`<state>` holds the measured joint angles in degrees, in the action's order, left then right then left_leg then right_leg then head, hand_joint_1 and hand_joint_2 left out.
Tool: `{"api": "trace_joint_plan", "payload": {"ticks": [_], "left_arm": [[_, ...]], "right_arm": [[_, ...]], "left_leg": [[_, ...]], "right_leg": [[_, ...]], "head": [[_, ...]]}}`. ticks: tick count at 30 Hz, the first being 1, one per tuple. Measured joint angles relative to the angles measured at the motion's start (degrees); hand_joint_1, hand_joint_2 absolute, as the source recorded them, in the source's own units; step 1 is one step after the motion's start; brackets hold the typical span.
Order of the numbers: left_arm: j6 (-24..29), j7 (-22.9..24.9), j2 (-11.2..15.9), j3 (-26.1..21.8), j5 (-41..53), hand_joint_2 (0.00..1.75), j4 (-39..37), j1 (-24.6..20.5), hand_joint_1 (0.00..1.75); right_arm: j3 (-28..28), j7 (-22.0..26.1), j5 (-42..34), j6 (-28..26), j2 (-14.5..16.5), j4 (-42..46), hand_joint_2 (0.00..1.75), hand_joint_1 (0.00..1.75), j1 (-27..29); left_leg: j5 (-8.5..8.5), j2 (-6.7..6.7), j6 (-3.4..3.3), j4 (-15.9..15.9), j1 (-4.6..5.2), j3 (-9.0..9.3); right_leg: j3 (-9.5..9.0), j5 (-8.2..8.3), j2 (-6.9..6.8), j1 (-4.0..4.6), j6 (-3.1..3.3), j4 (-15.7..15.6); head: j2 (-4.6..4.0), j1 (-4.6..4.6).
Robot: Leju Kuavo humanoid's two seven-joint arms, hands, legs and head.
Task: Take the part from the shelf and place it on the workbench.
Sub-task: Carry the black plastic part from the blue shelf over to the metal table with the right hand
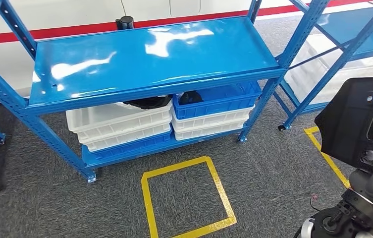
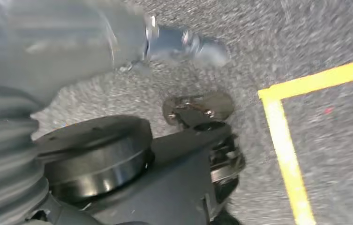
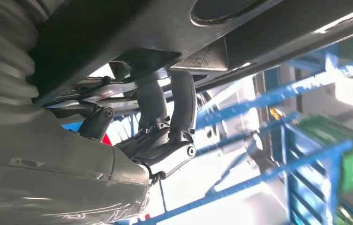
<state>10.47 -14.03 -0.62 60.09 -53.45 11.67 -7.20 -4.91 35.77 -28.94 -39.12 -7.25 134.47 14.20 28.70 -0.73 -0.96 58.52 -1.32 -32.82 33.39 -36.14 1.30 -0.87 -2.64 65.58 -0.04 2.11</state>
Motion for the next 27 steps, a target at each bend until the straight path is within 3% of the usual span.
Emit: {"api": "trace_joint_plan", "payload": {"ticks": [2,3,5,7,9,11,13,15,17,18,19,20,22,24,26,27], "left_arm": [[-0.02,0.88,-0.01,0.13,0.1,1.75,-0.01,0.16,0.0],[-0.02,1.16,0.0,0.14,0.17,1.75,-0.02,0.17,0.0],[-0.01,1.4,0.0,0.15,0.31,1.75,-0.01,-0.02,0.0],[0.1,1.49,-0.01,0.2,0.48,1.75,-0.01,-0.2,0.0],[0.36,1.49,-0.02,0.39,0.61,1.75,-0.01,-0.2,0.0],[0.61,1.14,-0.08,0.57,0.63,1.75,0.0,-0.23,0.0],[0.72,0.48,-0.16,0.62,0.64,1.75,0.01,-0.35,0.0],[0.77,-0.09,-0.2,0.78,0.65,1.75,0.01,-0.34,0.0],[0.83,-0.43,-0.21,0.99,0.66,1.75,0.01,-0.15,0.0],[0.85,-0.5,-0.21,1.06,0.67,1.75,0.01,-0.08,0.0],[0.88,-0.55,-0.22,1.08,0.69,1.75,0.01,-0.05,0.0],[0.91,-0.55,-0.23,1.09,0.73,1.75,0.01,-0.05,0.0],[0.98,-0.5,-0.24,1.09,0.82,1.75,0.01,-0.06,0.0],[1.01,-0.45,-0.28,1.1,0.89,1.75,0.0,-0.03,0.0],[1.02,-0.43,-0.33,1.12,0.91,1.75,-0.01,0.0,0.0],[1.02,-0.4,-0.34,1.13,0.91,1.75,-0.01,-0.02,0.0]], "right_arm": [[-0.2,-0.09,-0.12,0.0,0.3,-0.07,1.75,1.75,-0.01],[-0.3,-0.12,-0.24,0.0,0.46,-0.09,1.75,1.75,-0.01],[-0.61,-0.11,-1.0,0.0,0.68,-0.07,1.75,1.75,-0.03],[-0.92,0.04,-2.17,0.01,0.81,0.0,1.75,1.75,-0.26],[-1.13,0.25,-2.73,0.02,0.85,0.1,1.75,1.75,-0.73],[-1.31,0.03,-2.5,0.03,0.85,0.33,1.75,1.75,-1.26],[-1.45,-0.62,-1.64,0.05,0.85,0.75,1.75,1.75,-2.05],[-1.53,-1.35,-0.07,0.06,0.85,1.03,1.75,1.75,-2.92],[-1.55,-1.98,1.98,0.07,0.9,1.2,1.75,1.75,-3.33],[-1.55,-2.2,2.99,0.07,0.96,1.35,1.75,1.75,-3.39],[-1.54,-2.35,3.86,0.07,1.03,1.57,1.75,1.75,-3.47],[-1.52,-2.43,4.54,0.07,1.1,1.82,1.75,1.75,-3.58],[-1.52,-2.53,5.37,0.07,1.23,2.32,1.75,1.75,-3.87],[-1.49,-2.61,5.63,0.07,1.34,2.77,1.75,1.75,-4.16],[-1.44,-2.67,5.71,0.07,1.42,3.17,1.75,1.75,-4.29],[-1.43,-2.68,5.75,0.07,1.45,3.38,1.75,1.75,-4.28]], "left_leg": [[0.09,1.87,-0.18,0.02,0.25,-0.02],[0.13,2.74,-0.23,0.02,0.37,-0.01],[0.19,4.18,-0.24,0.01,0.57,0.09],[0.25,5.38,-0.05,0.03,0.79,0.16],[0.23,6.62,0.35,0.04,0.9,0.15],[0.25,7.59,0.95,-0.1,0.82,0.31],[1.63,4.82,1.54,1.33,0.6,-0.09],[5.12,1.04,1.9,7.07,0.44,-2.52],[7.83,0.4,2.07,13.82,0.43,-5.56],[7.68,0.42,2.1,15.0,0.41,-6.11],[6.4,0.32,2.1,13.89,0.37,-5.58],[4.36,-0.21,2.07,10.82,0.28,-4.08],[1.57,-3.8,1.85,3.83,-0.13,-0.59],[1.23,-6.26,1.51,0.97,-0.24,0.86],[1.13,-4.83,1.01,0.81,-0.07,0.94],[1.05,-3.83,0.69,0.68,-0.1,1.0]], "right_leg": [[3.09,-1.99,-0.87,-0.1,-0.27,6.26],[3.39,-1.39,-1.05,-0.11,-0.25,6.78],[0.99,2.59,-1.83,-0.02,0.15,1.44],[-2.38,5.79,-4.12,0.5,0.92,-6.03],[-3.39,6.38,-5.26,1.09,1.61,-8.95],[-3.21,6.87,-4.03,1.11,2.22,-9.44],[-3.43,7.76,-2.81,0.78,2.86,-10.44],[-3.48,8.33,-1.67,0.59,3.19,-10.91],[-3.24,8.42,-0.31,0.65,3.26,-10.66],[-3.13,8.39,0.42,0.67,3.23,-10.43],[-3.03,8.32,1.18,0.65,3.14,-10.16],[-2.95,8.18,1.91,0.6,2.98,-9.82],[-2.57,7.7,3.27,0.42,2.42,-8.86],[-1.89,7.48,4.66,0.13,1.67,-8.17],[-1.34,7.71,6.34,-0.19,0.93,-8.13],[-1.04,7.58,6.17,-0.2,0.65,-7.87]], "head": [[0.0,0.08],[0.0,0.09],[0.0,0.14],[0.0,0.19],[0.0,0.2],[0.0,0.25],[0.0,0.02],[0.0,-0.47],[0.0,-0.71],[0.0,-0.71],[0.0,-0.71],[0.0,-0.72],[0.0,-0.75],[0.0,-0.75],[0.0,-0.72],[0.0,-0.67]]}}
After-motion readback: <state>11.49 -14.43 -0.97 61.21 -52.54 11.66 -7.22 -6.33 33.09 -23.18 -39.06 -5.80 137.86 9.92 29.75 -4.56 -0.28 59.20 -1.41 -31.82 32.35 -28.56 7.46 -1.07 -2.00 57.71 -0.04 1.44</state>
